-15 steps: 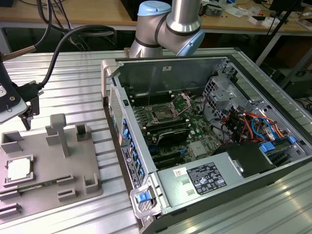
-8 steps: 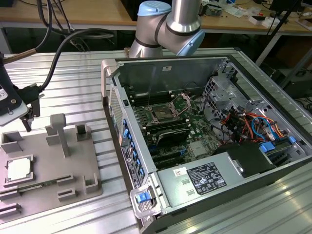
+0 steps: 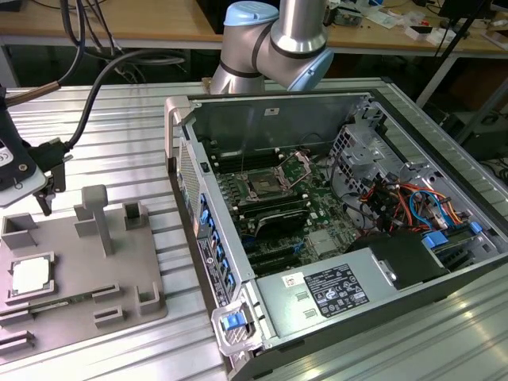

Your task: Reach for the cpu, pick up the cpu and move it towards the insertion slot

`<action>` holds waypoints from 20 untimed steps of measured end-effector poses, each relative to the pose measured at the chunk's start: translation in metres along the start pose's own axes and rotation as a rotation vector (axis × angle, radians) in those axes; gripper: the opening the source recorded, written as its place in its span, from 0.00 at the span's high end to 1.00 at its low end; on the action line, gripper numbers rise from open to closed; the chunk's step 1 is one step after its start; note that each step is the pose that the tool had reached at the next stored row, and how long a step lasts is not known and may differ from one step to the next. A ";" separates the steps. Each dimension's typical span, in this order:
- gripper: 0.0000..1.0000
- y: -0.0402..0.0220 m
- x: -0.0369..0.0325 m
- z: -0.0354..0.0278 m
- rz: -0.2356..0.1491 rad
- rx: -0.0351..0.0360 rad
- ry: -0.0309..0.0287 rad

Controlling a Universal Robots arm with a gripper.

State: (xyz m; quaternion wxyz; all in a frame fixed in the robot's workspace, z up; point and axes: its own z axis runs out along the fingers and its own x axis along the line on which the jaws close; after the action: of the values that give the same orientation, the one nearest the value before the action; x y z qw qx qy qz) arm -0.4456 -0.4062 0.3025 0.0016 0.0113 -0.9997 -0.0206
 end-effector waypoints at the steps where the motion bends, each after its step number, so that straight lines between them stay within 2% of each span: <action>1: 0.33 0.0000 0.0000 0.0002 0.000 0.0000 0.0000; 20: 0.33 -0.0007 0.0005 0.0036 0.000 0.0000 0.0011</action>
State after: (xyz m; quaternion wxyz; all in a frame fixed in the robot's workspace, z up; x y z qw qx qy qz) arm -0.4461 -0.4068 0.2989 0.0021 0.0113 -0.9997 -0.0206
